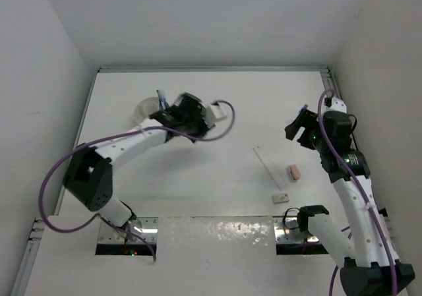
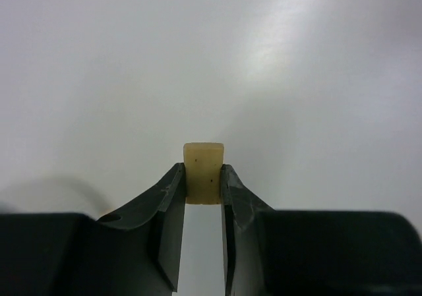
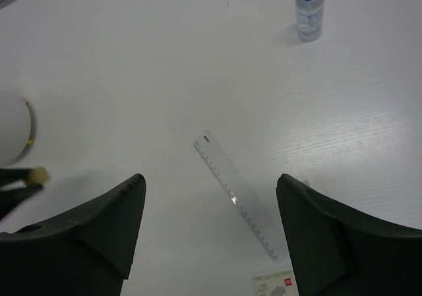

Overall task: Sort the stationery into containers
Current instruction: Pick up the stationery from the center of the board, then place the stationery in the storage box.

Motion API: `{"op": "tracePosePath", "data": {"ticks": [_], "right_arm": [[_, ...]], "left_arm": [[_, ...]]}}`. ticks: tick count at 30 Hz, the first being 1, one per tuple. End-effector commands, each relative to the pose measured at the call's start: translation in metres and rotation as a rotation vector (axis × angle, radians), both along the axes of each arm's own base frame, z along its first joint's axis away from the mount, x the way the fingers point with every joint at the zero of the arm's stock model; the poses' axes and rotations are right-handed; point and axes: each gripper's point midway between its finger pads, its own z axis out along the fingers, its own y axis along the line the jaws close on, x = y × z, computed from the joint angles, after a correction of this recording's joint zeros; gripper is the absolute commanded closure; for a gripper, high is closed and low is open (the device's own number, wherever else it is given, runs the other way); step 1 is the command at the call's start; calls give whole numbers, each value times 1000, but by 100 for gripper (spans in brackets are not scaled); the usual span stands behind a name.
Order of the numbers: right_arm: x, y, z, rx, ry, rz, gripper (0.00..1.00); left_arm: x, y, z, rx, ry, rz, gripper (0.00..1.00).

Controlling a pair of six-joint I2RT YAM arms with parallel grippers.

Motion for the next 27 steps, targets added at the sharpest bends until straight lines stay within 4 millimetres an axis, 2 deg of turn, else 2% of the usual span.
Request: {"op": "tracePosePath", "data": {"ticks": [1, 2, 3, 5, 6, 9, 11, 16, 27], "right_arm": [[22, 10, 11, 65, -65, 14, 22], [26, 13, 7, 73, -52, 22, 23], [31, 14, 9, 79, -64, 21, 23], [36, 20, 7, 106, -59, 39, 24], [40, 23, 6, 118, -52, 47, 24], [49, 29, 5, 131, -37, 63, 25], [53, 33, 8, 137, -39, 72, 26], [60, 42, 4, 130, -9, 89, 26], [62, 49, -4, 116, 17, 92, 26]], "left_arm": [[33, 81, 29, 75, -121, 60, 100], [40, 97, 44, 92, -185, 48, 100], [50, 126, 48, 113, -206, 100, 100], [55, 157, 52, 163, -245, 95, 100], [60, 180, 51, 172, -243, 135, 100], [68, 216, 46, 177, -228, 158, 100], [75, 232, 38, 195, -212, 153, 100], [91, 234, 29, 169, -189, 139, 100], [100, 228, 15, 179, -192, 57, 100]]}}
